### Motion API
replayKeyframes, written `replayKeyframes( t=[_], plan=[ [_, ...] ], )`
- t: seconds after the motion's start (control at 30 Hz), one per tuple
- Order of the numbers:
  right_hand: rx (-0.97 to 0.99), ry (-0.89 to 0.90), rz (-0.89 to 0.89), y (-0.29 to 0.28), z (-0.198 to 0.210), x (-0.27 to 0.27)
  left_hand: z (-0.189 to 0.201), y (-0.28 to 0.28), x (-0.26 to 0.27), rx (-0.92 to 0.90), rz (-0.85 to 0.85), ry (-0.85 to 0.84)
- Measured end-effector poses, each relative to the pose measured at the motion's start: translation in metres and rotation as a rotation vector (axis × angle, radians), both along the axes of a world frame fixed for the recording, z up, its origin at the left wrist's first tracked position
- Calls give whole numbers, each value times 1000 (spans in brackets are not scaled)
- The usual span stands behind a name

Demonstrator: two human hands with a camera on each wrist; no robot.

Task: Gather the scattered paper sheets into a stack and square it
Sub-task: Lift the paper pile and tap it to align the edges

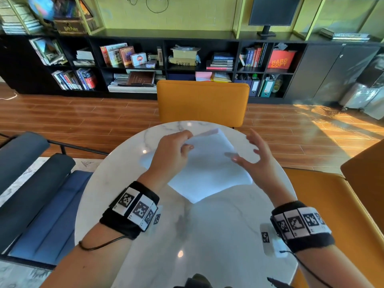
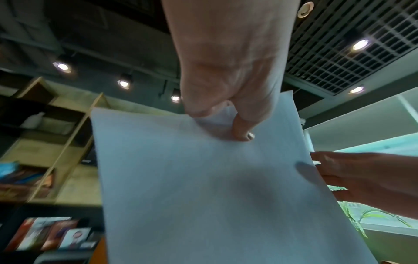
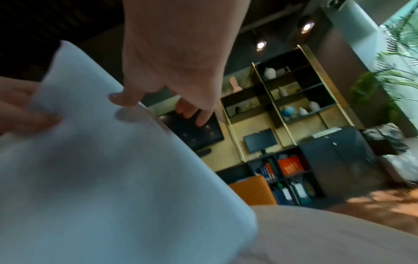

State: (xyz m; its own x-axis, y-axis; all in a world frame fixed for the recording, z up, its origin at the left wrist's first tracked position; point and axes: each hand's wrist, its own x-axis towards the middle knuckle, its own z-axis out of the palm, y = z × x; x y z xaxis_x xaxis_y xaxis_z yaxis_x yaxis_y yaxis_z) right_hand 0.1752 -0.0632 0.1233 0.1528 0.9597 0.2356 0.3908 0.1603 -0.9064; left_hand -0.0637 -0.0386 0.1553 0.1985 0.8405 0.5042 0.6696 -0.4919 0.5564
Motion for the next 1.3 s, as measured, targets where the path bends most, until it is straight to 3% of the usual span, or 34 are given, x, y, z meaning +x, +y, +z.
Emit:
replayKeyframes(
  t=[0.13, 0.23, 0.33, 0.43, 0.5, 0.6, 0.67, 0.87, 1.07, 1.3],
  plan=[
    [-25, 100, 226, 1, 22, -24, 7, -2, 15, 104, -89, 159],
    [-42, 257, 219, 5, 16, -32, 5, 0, 20, 114, -69, 133],
    [-60, 353, 156, 7, 3, -26, -6, 2, 16, 188, 90, 103],
    [-109, 416, 132, 11, -12, -21, -29, 7, -5, 97, 314, -142],
    [-110, 454, 128, 11, -16, -18, -45, 9, -17, -130, 359, -416],
    [-124, 480, 125, 10, -18, -17, -56, 8, -21, -482, 168, -746],
    [-135, 489, 131, 10, -22, -18, -57, 2, -16, -531, 74, -804],
    [-215, 472, 79, 4, -53, -18, -78, -10, 0, -522, 150, -721],
    [-349, 306, -28, 7, -97, -17, -101, -18, 2, -503, 150, -612],
    [-466, 102, -55, 3, -111, -14, -161, -20, -14, -541, 272, -413]
  ],
)
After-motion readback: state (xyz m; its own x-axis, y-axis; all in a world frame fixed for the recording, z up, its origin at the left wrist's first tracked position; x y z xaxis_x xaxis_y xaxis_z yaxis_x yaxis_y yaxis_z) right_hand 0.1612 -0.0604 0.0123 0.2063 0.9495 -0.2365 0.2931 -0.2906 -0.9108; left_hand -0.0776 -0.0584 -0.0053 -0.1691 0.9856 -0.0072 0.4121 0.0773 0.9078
